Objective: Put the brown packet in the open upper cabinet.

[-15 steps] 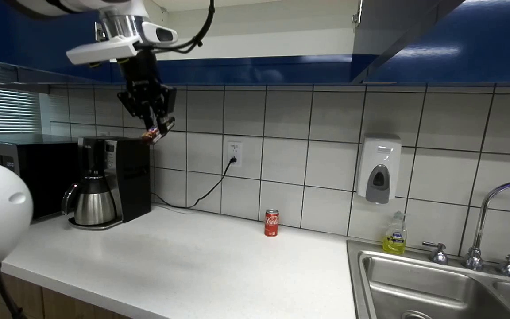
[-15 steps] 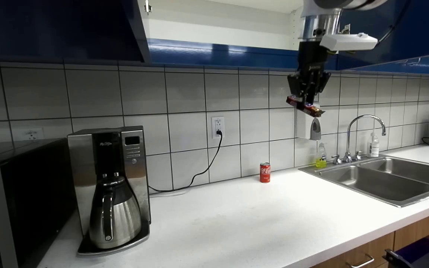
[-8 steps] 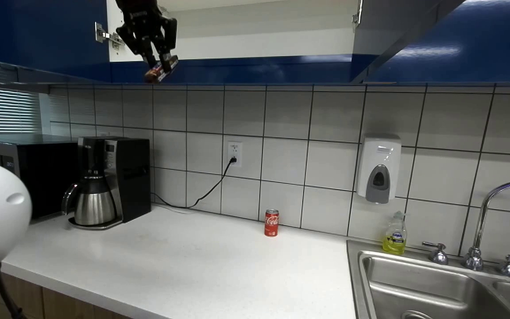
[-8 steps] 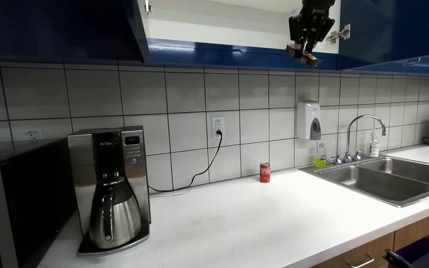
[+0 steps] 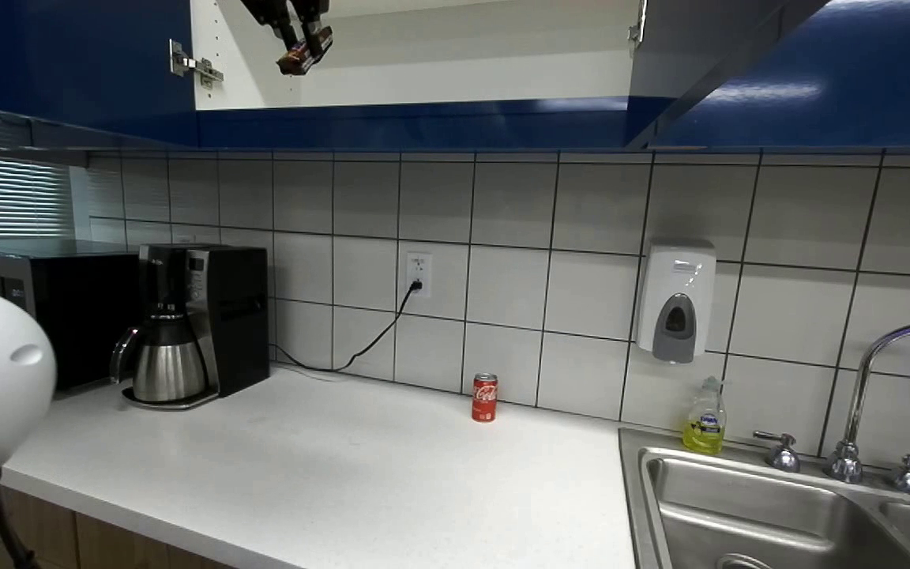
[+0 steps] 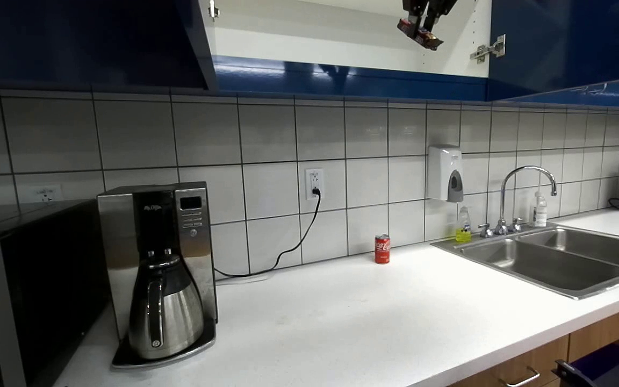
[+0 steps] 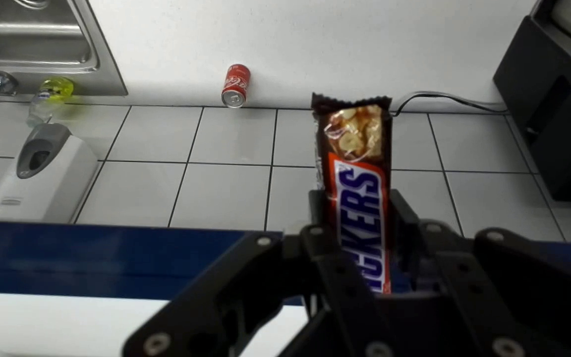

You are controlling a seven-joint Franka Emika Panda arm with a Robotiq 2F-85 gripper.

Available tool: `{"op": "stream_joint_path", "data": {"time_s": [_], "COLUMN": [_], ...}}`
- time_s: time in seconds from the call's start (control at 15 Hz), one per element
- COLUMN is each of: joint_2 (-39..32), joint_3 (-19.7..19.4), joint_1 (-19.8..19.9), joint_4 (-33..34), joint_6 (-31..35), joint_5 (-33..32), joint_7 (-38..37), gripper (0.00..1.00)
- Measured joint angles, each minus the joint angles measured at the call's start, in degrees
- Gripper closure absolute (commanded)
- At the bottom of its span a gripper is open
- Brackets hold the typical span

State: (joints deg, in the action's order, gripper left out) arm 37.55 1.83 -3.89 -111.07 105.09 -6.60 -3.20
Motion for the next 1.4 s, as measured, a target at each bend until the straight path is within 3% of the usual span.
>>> {"op": "stream_joint_path", "data": {"time_s": [0.67,1.13,1.4], "joint_2": [-19.48,-27.87,-31.70], "joint_3": [1.38,1.41,1.41], "joint_1": [0.43,0.43,0.43], "joint_4": [20.21,32.62,38.23], "joint_6": [-4.41,-13.20,-14.11], "joint_5": [-0.05,-0.08,-0.51], "joint_7": [-3.57,-5.77,-7.99], "gripper": [0.92,0.92,0.92]}}
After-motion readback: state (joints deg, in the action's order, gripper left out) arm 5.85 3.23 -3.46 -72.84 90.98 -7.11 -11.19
